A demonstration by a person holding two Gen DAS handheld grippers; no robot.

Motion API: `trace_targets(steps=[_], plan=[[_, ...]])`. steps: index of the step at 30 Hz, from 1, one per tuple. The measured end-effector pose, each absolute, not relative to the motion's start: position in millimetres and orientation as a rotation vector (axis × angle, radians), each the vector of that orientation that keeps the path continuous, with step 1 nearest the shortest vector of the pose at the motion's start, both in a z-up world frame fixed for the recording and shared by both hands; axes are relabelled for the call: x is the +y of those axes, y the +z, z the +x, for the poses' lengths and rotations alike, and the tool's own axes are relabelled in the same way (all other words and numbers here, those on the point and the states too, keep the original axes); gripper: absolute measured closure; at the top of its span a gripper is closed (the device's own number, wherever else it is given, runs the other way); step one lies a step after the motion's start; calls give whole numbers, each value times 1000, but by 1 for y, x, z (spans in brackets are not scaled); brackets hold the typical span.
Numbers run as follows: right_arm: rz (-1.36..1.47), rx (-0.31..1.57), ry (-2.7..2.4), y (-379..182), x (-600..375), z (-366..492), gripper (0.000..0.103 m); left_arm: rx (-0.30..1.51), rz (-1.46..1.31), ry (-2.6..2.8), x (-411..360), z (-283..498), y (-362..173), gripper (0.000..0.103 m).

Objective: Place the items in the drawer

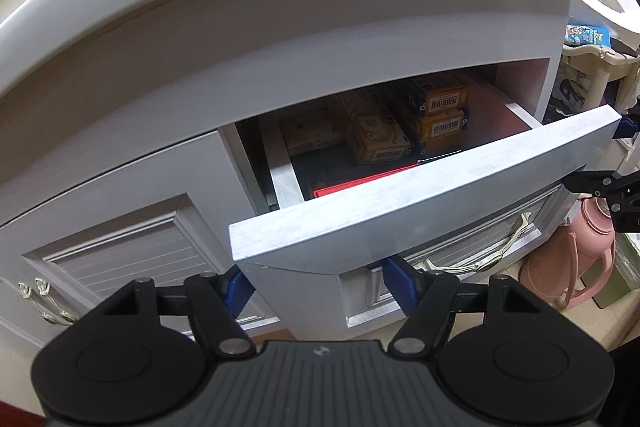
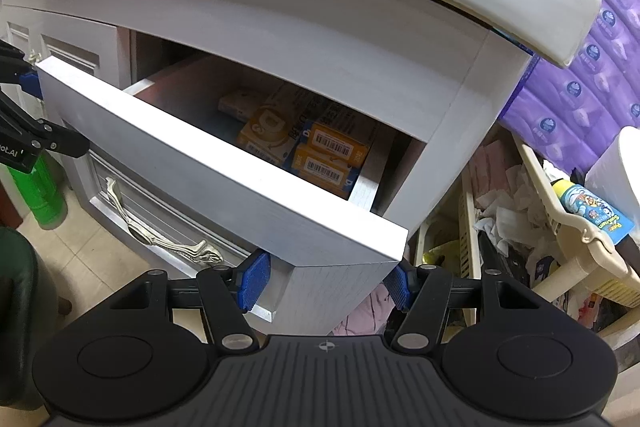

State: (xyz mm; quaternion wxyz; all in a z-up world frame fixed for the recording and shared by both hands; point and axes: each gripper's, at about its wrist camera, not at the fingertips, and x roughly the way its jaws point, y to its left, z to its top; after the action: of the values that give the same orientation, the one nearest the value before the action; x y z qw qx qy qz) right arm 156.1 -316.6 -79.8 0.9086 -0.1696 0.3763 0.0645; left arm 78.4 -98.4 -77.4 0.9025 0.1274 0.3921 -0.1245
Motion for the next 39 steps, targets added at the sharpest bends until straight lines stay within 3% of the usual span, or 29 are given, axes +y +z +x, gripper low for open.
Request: trace_targets(steps=[6, 10, 39], plan=[[-352, 779, 136, -70, -282, 179, 43, 817, 254, -244, -80, 78, -66, 20], [-355, 771, 146, -47, -276, 141, 43, 813, 249, -239, -81, 72, -63, 17], [-357, 766, 123, -46, -272, 97, 42, 818, 250, -222, -73, 89, -59, 16]])
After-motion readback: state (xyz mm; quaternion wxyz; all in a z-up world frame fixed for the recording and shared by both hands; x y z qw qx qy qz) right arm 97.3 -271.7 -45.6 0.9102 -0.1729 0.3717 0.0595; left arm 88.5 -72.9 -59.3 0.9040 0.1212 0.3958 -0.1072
